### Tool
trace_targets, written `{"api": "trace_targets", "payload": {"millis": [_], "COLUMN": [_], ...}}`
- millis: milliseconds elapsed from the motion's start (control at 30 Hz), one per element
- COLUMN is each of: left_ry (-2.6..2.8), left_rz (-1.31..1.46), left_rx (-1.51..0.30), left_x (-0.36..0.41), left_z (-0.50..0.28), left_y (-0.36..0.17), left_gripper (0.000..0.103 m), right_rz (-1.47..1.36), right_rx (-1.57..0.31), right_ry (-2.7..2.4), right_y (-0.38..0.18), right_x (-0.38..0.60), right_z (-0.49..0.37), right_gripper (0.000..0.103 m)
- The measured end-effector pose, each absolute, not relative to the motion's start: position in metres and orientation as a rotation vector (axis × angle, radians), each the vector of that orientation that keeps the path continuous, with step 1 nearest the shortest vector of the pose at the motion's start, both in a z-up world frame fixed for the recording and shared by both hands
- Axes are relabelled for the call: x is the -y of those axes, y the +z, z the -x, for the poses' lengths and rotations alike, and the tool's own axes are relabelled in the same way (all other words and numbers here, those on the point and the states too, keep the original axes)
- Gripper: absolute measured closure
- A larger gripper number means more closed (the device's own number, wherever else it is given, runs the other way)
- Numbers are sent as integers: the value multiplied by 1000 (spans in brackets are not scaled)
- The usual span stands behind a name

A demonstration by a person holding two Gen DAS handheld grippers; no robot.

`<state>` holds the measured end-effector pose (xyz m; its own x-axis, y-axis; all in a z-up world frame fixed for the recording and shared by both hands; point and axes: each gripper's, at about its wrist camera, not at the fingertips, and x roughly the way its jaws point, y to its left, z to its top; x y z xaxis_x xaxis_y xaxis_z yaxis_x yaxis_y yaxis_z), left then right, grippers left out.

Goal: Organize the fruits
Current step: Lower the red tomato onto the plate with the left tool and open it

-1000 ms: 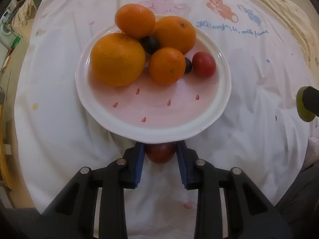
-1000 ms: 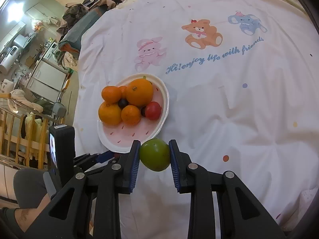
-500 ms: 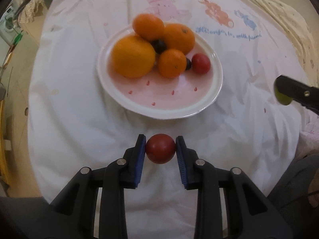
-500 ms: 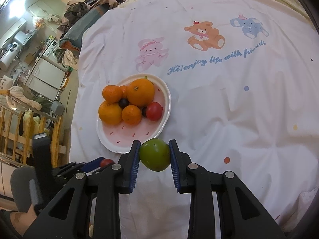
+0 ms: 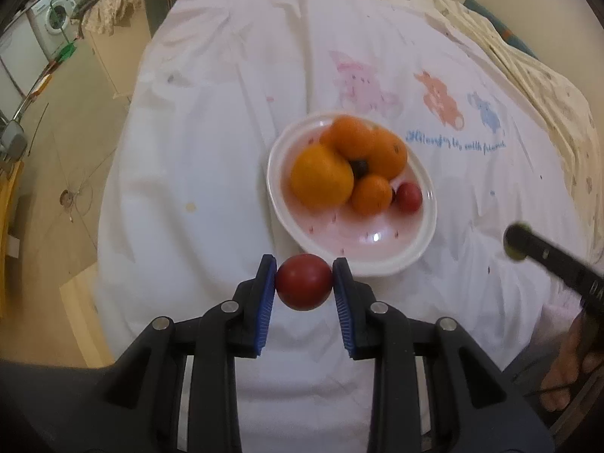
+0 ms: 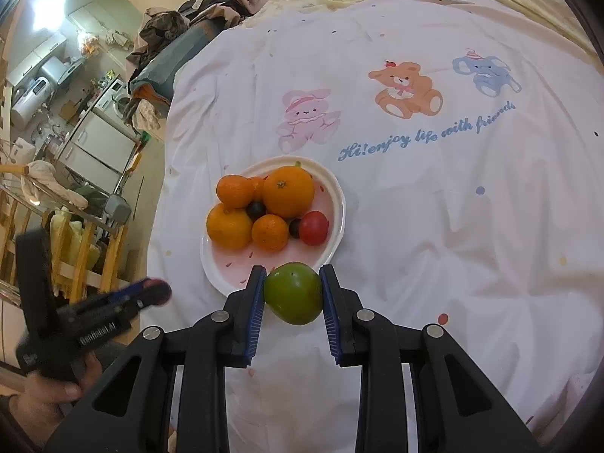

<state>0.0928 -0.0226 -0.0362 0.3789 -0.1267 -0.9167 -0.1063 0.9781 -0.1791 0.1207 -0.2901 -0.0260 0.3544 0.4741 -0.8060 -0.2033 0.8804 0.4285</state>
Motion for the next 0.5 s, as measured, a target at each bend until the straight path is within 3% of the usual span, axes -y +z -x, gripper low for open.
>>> {"api": "trace_targets", "payload": {"millis": [500], "left_ry": [-76], "left_rz": [214], "left_rx": [-1214], "left_x": [55], "left_z": [-149], "left_y": [-47], "left_gripper": [76], "right_rz": [-297], "right_rx": [-1145], "right_ry": [425], "right_y": [-33], "right_x": [289], "right_z": [-151], "right_gripper": [73]}}
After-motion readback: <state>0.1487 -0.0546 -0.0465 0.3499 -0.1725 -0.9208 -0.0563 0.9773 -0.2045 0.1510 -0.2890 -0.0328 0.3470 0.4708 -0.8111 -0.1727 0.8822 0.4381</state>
